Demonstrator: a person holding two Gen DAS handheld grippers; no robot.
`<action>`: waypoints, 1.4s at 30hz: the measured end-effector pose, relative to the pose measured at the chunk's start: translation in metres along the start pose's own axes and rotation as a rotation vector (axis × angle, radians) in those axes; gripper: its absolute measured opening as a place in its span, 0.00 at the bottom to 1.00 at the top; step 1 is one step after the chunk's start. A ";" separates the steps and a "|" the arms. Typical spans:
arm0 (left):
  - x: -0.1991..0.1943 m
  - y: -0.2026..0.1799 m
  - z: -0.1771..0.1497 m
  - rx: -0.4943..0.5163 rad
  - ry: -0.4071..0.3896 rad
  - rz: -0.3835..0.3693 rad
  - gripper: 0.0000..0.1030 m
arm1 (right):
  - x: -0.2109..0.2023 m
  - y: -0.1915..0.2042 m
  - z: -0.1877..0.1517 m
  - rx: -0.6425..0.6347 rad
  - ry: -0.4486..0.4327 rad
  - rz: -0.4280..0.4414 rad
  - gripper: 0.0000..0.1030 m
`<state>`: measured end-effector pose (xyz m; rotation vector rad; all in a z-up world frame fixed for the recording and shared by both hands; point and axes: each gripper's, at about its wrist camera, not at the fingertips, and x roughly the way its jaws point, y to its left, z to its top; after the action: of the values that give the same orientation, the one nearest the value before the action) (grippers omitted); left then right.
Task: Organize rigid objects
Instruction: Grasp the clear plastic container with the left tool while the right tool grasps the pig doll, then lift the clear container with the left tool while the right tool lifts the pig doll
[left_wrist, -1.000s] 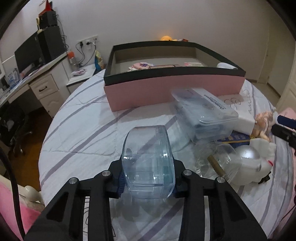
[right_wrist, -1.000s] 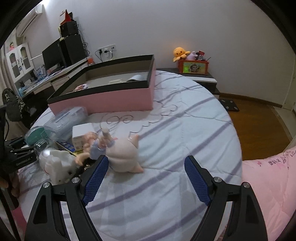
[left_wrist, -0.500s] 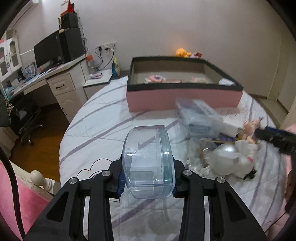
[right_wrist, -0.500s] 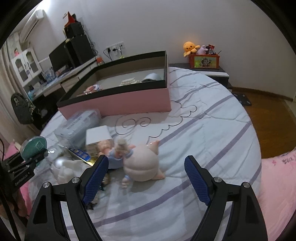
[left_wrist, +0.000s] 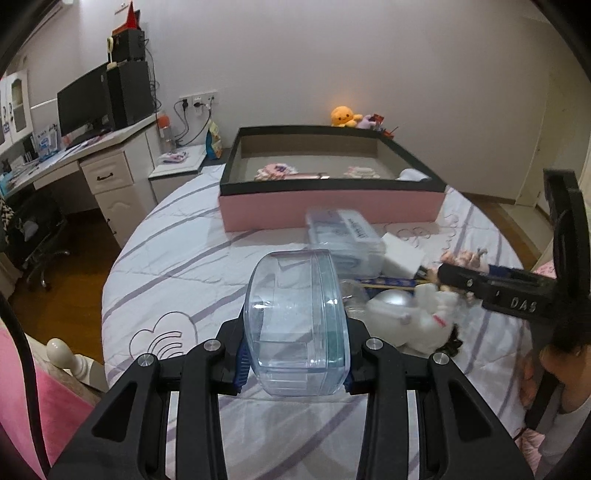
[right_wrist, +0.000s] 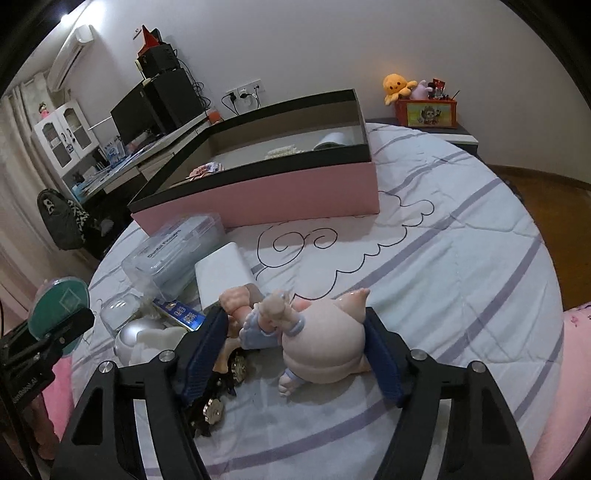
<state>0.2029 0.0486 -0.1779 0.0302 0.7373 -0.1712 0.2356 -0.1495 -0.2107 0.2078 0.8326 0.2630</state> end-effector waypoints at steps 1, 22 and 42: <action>-0.003 -0.003 0.000 0.003 -0.006 -0.001 0.36 | -0.002 0.000 -0.001 0.000 -0.004 0.000 0.70; -0.013 -0.027 0.000 0.012 -0.030 -0.015 0.36 | -0.011 -0.006 -0.008 0.046 -0.048 -0.039 0.82; -0.060 -0.044 0.023 0.007 -0.185 -0.020 0.36 | -0.079 0.046 0.000 -0.157 -0.256 -0.104 0.22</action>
<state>0.1673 0.0115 -0.1190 0.0136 0.5527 -0.1935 0.1782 -0.1301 -0.1423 0.0488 0.5641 0.1976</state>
